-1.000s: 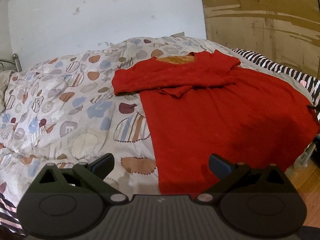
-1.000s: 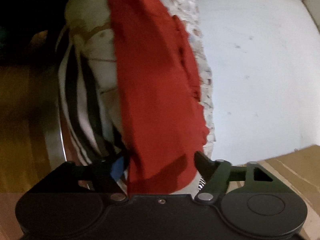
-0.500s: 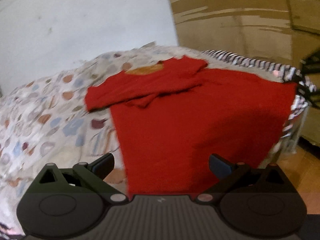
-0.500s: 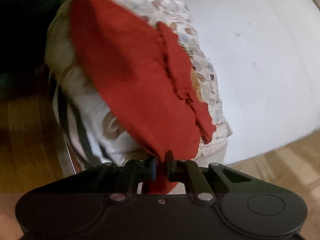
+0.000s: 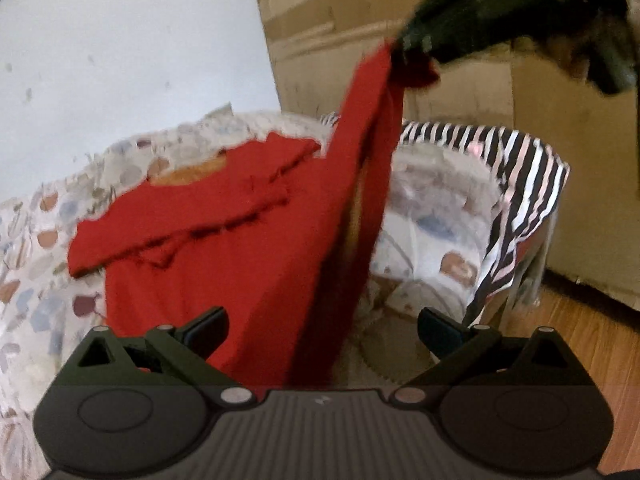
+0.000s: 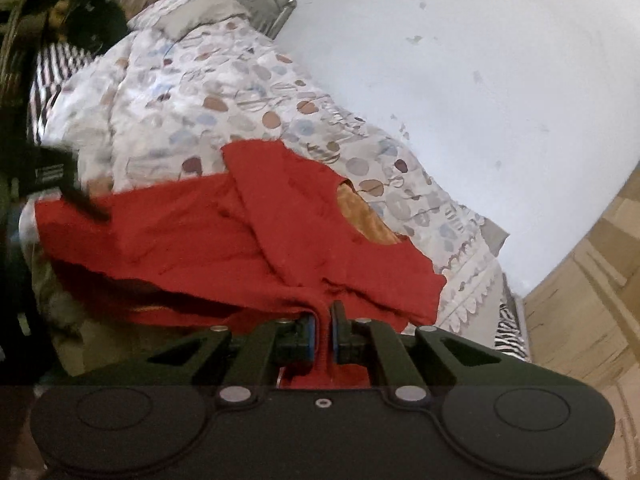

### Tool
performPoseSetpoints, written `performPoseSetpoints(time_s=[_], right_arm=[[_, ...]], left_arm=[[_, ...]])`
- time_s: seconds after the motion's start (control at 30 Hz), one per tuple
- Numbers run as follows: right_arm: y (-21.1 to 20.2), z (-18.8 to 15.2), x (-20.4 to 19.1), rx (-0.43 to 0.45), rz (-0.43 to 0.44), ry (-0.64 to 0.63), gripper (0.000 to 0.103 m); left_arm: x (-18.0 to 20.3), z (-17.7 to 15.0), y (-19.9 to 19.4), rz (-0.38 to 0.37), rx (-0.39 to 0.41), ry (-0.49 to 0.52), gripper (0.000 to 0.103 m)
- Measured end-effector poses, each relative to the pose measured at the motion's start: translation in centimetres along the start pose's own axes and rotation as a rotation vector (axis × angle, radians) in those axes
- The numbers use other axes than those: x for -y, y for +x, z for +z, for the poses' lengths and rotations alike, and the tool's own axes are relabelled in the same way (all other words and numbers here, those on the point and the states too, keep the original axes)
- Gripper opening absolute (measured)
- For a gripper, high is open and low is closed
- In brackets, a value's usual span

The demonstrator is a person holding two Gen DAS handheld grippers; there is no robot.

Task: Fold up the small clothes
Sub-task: 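Grasp the hem with the left gripper while the right gripper holds the hem raised, then lift the red hem with both grippers and carry it over toward the collar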

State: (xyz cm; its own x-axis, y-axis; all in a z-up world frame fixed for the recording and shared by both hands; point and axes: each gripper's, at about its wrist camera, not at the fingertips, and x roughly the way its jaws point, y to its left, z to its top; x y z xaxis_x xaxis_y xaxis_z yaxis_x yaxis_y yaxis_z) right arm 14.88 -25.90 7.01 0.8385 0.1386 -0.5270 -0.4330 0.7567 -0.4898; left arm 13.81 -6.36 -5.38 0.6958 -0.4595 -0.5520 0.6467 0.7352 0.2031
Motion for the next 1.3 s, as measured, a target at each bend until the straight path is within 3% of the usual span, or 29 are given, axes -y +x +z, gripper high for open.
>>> performPoseSetpoints(time_s=[0.2,0.3,0.33,0.37,0.53,0.57,0.7,0.83,1.13,1.3], right_arm=[[0.8,1.2,1.4,0.013,0.025,0.049,0.006],[0.7,1.2,1.7,0.018,0.031,0.073,0.006],[0.7,1.1,1.8,0.021,0.028,0.076,0.006],[0.6,1.0,1.8,0.024,0.024,0.078,0.006],[0.2,0.2,2.0,0.04,-0.003,0.131,0.006],[0.1,0.0,2.0,0.043,-0.008,0.14,0.006],[-0.2,-0.7,1.4,0.045,-0.028,0.143,0.006],[-1.2,-2.1,1.0,0.086,-0.077,0.223,0.006],[-3.8,-7.2,-1.5,0.232,-0.244,0.401,0.005],[-6.8,-7.7,-1.0,0.323,-0.312,0.467,0.004]], left_arm=[[-0.9,-1.0,2.5,0.174,-0.122,-0.02,0.081],[-2.1,-2.1,1.9,0.269,-0.126,-0.01,0.067],[-2.4,-2.5,1.5,0.294,-0.125,-0.004,0.057],[-2.9,-2.9,1.1,0.314,-0.125,0.003,0.051],[-4.7,-5.5,-1.0,0.343,-0.098,0.039,0.05],[-5.0,-5.8,-1.3,0.339,-0.091,0.043,0.043],[-5.7,-6.2,-2.7,0.31,-0.014,0.024,0.026],[-5.6,-6.2,-3.3,0.348,0.055,0.042,0.007],[-5.9,-3.2,-8.0,0.41,0.352,-0.02,0.005],[-6.0,-0.5,-10.9,0.388,0.434,-0.069,0.005]])
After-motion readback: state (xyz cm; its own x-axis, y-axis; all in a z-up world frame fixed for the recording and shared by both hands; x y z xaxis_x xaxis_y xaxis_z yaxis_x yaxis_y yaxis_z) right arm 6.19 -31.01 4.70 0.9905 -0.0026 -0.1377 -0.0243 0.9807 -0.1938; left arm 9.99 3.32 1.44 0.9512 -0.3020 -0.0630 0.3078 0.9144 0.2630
